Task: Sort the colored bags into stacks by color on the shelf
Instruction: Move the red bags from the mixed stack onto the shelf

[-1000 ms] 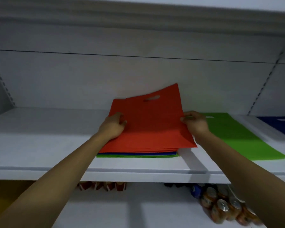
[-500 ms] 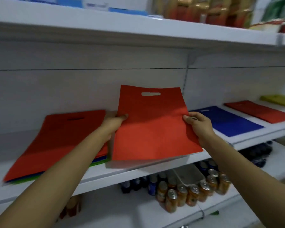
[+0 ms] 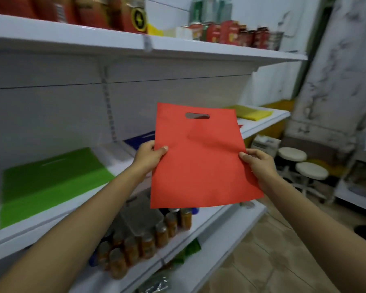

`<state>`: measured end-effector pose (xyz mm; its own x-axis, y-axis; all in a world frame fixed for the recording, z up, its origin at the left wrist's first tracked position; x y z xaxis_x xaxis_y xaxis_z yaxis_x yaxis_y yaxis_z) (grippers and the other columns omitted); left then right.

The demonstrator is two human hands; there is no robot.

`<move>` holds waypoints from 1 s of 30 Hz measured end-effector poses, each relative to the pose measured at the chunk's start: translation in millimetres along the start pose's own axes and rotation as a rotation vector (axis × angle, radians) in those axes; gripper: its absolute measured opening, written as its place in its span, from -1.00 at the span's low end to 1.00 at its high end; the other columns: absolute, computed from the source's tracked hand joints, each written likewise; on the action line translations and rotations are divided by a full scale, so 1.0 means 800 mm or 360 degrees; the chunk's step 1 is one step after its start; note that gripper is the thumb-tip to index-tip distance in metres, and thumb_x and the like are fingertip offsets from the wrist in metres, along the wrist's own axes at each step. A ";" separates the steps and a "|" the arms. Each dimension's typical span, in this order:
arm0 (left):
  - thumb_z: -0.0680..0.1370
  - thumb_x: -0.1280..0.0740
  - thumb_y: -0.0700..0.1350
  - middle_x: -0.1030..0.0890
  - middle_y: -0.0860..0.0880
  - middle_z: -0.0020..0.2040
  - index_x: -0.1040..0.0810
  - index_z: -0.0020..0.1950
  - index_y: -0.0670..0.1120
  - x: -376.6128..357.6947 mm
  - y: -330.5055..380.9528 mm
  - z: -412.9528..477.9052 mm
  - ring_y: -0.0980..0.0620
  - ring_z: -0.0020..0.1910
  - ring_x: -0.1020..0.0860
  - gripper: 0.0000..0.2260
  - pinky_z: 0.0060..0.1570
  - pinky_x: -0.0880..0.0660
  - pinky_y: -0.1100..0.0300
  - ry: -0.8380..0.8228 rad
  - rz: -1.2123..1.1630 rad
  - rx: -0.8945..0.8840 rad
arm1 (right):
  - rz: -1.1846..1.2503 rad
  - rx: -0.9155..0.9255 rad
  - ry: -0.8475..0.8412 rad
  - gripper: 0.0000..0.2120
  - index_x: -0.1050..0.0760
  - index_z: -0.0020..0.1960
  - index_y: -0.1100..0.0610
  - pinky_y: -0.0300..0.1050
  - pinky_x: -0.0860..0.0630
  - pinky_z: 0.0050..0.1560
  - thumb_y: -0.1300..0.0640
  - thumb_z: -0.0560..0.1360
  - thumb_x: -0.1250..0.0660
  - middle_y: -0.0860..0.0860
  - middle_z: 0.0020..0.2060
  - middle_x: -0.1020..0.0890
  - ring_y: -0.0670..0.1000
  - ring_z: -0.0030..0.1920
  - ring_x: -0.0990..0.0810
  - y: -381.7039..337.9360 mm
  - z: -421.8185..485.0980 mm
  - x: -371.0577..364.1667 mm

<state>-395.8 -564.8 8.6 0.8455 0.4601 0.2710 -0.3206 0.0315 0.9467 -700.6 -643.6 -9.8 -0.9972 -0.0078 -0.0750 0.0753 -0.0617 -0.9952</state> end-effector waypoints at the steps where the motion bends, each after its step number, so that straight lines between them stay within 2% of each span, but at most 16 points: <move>1: 0.58 -0.31 -0.12 -0.64 -0.05 0.02 -0.58 0.06 -0.09 -0.028 0.005 0.002 -0.05 0.00 -0.62 -0.90 0.10 -0.55 0.00 -0.0022 0.0012 -0.0008 | -0.0008 -0.0009 0.0034 -0.93 -0.54 -0.11 0.10 -0.23 -0.54 -0.34 0.22 0.50 -0.40 0.08 -0.21 -0.62 -0.05 -0.34 -0.56 0.003 0.007 0.026; 3: 0.59 -0.30 -0.11 -0.64 -0.07 0.05 -0.56 0.15 -0.15 -0.080 0.011 0.006 -0.06 0.02 -0.62 -0.81 0.10 -0.55 -0.01 -0.0053 0.0044 -0.0030 | -0.0001 -0.0046 0.0091 -0.94 -0.54 -0.10 0.09 -0.25 -0.51 -0.39 0.23 0.51 -0.39 0.06 -0.22 -0.61 -0.12 -0.42 -0.57 0.013 0.018 0.071; 5: 0.59 -0.29 -0.10 -0.62 -0.11 0.10 -0.55 0.17 -0.14 -0.123 0.015 0.011 -0.09 0.05 -0.60 -0.80 0.13 -0.53 -0.04 -0.0064 0.0102 -0.0077 | -0.0001 -0.0090 0.0126 -0.96 -0.54 -0.04 0.12 -0.26 -0.46 -0.46 0.23 0.53 -0.36 0.02 -0.26 -0.58 -0.13 -0.44 -0.53 0.022 0.028 0.108; 7: 0.59 -0.28 -0.08 -0.61 -0.08 0.10 -0.53 0.13 -0.09 -0.160 0.016 0.021 -0.08 0.06 -0.59 -0.84 0.12 -0.52 -0.05 -0.0078 0.0148 -0.0122 | -0.0029 -0.0125 0.0158 -0.91 -0.54 0.04 0.19 -0.21 -0.46 -0.38 0.22 0.54 -0.35 0.03 -0.23 -0.58 -0.06 -0.36 -0.51 0.032 0.038 0.138; 9: 0.60 -0.27 -0.08 -0.59 -0.03 0.07 -0.52 0.14 -0.07 -0.192 0.020 0.031 -0.03 0.04 -0.57 -0.85 0.07 -0.50 0.05 -0.0087 0.0164 -0.0165 | -0.0056 -0.0144 0.0197 -0.84 -0.55 0.09 0.22 -0.16 -0.49 -0.31 0.20 0.54 -0.36 0.05 -0.19 -0.59 -0.02 -0.29 -0.53 0.042 0.052 0.163; 11: 0.61 -0.26 -0.09 -0.56 -0.01 0.04 -0.52 0.17 -0.09 -0.221 0.023 0.044 -0.01 0.02 -0.55 -0.83 0.02 -0.47 0.12 -0.0087 0.0149 -0.0182 | -0.0058 -0.0172 0.0229 -0.85 -0.56 0.09 0.20 -0.14 -0.49 -0.27 0.18 0.54 -0.36 0.05 -0.16 -0.61 -0.01 -0.25 -0.55 0.051 0.068 0.183; 14: 0.61 -0.25 -0.09 -0.57 -0.01 0.04 -0.51 0.17 -0.08 -0.258 0.022 0.073 -0.03 0.03 -0.56 -0.83 0.08 -0.50 0.06 -0.0106 0.0099 -0.0166 | -0.0065 -0.0216 0.0247 -0.88 -0.57 0.04 0.14 -0.16 -0.45 -0.28 0.12 0.54 -0.36 0.02 -0.19 -0.61 -0.03 -0.28 -0.52 0.065 0.101 0.203; 17: 0.60 -0.26 -0.09 -0.59 -0.03 0.06 -0.52 0.17 -0.08 -0.294 0.022 0.118 -0.05 0.04 -0.57 -0.82 0.09 -0.51 0.05 -0.0111 0.0063 -0.0167 | -0.0130 -0.0253 0.0213 -0.87 -0.57 0.01 0.10 -0.14 -0.42 -0.28 0.06 0.53 -0.36 0.02 -0.21 -0.60 -0.02 -0.30 -0.50 0.077 0.144 0.213; 20: 0.60 -0.27 -0.09 -0.60 -0.07 0.08 -0.53 0.16 -0.10 -0.321 0.024 0.175 -0.06 0.03 -0.57 -0.82 0.01 -0.47 0.12 -0.0083 0.0019 -0.0163 | -0.0218 -0.0223 0.0220 -0.83 -0.57 0.04 0.13 -0.11 -0.44 -0.22 0.05 0.55 -0.34 0.03 -0.20 -0.61 -0.01 -0.27 -0.53 0.076 0.201 0.214; 23: 0.59 -0.27 -0.13 -0.61 -0.12 0.07 -0.53 0.13 -0.12 -0.340 0.027 0.238 -0.09 0.01 -0.58 -0.85 0.04 -0.51 0.08 -0.0088 -0.0065 -0.0116 | -0.0277 -0.0126 0.0239 -0.89 -0.56 -0.08 0.13 -0.09 -0.50 -0.16 0.10 0.56 -0.33 0.08 -0.16 -0.64 0.02 -0.22 -0.58 0.059 0.270 0.204; 27: 0.58 -0.30 -0.17 -0.63 -0.17 0.08 -0.57 0.14 -0.18 -0.342 0.028 0.320 -0.07 -0.02 -0.59 -0.82 0.03 -0.49 0.09 -0.0039 -0.0036 -0.0143 | -0.0437 -0.0004 0.0198 -0.85 -0.51 -0.18 0.14 -0.13 -0.53 -0.28 0.15 0.56 -0.33 0.10 -0.24 -0.63 0.00 -0.32 -0.57 0.041 0.357 0.172; 30: 0.58 -0.30 -0.15 -0.63 -0.16 0.10 -0.57 0.17 -0.19 -0.333 0.020 0.366 -0.12 0.06 -0.60 -0.79 0.12 -0.51 0.04 -0.0003 0.0017 -0.0133 | -0.0494 0.0051 0.0135 -0.87 -0.51 -0.17 0.14 -0.03 -0.56 -0.15 0.14 0.55 -0.35 0.10 -0.24 -0.63 0.04 -0.28 -0.59 0.036 0.408 0.142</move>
<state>-500.8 -946.6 3.0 0.8426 0.4592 0.2812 -0.3638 0.1005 0.9260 -810.7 -971.7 -26.6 -0.9691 0.0995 0.2255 -0.2337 -0.0798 -0.9690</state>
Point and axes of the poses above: each hand's wrist, its own z-axis towards the middle knuckle, its own x-axis out of the back of the hand, y = z × x, the point moved 7 cm from there along z, towards the middle knuckle
